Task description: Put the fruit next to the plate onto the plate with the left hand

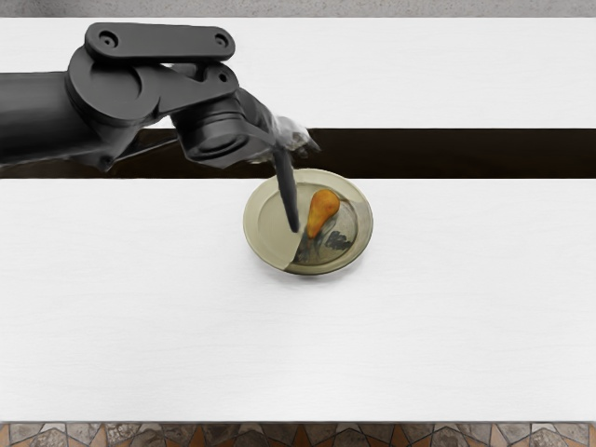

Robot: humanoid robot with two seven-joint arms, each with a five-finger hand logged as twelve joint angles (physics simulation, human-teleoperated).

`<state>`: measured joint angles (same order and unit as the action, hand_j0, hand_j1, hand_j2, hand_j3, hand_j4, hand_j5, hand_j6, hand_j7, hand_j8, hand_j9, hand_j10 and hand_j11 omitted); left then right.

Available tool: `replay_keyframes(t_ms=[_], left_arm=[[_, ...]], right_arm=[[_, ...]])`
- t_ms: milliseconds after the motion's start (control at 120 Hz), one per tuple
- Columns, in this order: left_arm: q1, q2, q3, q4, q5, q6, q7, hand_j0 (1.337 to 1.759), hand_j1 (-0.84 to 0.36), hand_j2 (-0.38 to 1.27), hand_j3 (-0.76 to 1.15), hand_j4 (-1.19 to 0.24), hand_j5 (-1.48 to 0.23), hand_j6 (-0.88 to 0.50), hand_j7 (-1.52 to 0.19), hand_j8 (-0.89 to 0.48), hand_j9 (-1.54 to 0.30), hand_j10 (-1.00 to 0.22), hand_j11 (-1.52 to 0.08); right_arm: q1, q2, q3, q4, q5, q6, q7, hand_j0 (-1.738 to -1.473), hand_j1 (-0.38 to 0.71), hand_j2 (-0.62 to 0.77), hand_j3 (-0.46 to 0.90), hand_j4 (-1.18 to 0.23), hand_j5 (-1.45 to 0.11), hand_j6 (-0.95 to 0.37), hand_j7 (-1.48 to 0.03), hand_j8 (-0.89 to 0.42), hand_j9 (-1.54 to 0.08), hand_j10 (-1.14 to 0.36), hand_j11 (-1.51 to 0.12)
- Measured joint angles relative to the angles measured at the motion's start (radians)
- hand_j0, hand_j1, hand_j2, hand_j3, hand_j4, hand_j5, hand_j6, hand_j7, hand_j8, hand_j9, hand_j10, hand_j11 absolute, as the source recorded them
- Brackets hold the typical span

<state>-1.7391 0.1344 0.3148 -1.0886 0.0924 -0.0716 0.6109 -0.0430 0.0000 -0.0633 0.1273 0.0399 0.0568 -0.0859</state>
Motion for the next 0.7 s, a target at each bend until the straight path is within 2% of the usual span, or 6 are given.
replay_keyframes(t_ms=[233, 492, 700], left_arm=[[0.028, 0.247, -0.047, 0.000, -0.132, -0.226, 0.000, 1.658, 0.34, 0.00, 0.00, -0.01, -0.01, -0.01, -0.01, -0.01, -0.01, -0.01, -0.01], [0.172, 0.441, -0.164, 0.000, -0.233, -0.472, 0.000, 1.658, 0.35, 0.00, 0.00, 0.00, 0.00, 0.00, 0.00, 0.00, 0.00, 0.00, 0.00], [0.270, 0.560, -0.233, 0.001, -0.288, -0.531, 0.000, 1.658, 0.35, 0.00, 0.00, 0.00, 0.00, 0.00, 0.00, 0.00, 0.00, 0.00, 0.00]], right_arm=[[0.000, 0.000, 0.000, 0.000, 0.000, 0.000, 0.000, -1.658, -0.32, 0.00, 0.00, -0.02, -0.03, -0.02, -0.03, -0.02, -0.03, -0.02, -0.03], [0.000, 0.000, 0.000, 0.000, 0.000, 0.000, 0.000, -1.658, -0.32, 0.00, 0.00, -0.02, -0.03, -0.02, -0.03, -0.02, -0.03, -0.02, -0.03], [0.000, 0.000, 0.000, 0.000, 0.000, 0.000, 0.000, -1.658, -0.32, 0.00, 0.00, -0.02, -0.03, -0.02, -0.03, -0.02, -0.03, -0.02, -0.03]])
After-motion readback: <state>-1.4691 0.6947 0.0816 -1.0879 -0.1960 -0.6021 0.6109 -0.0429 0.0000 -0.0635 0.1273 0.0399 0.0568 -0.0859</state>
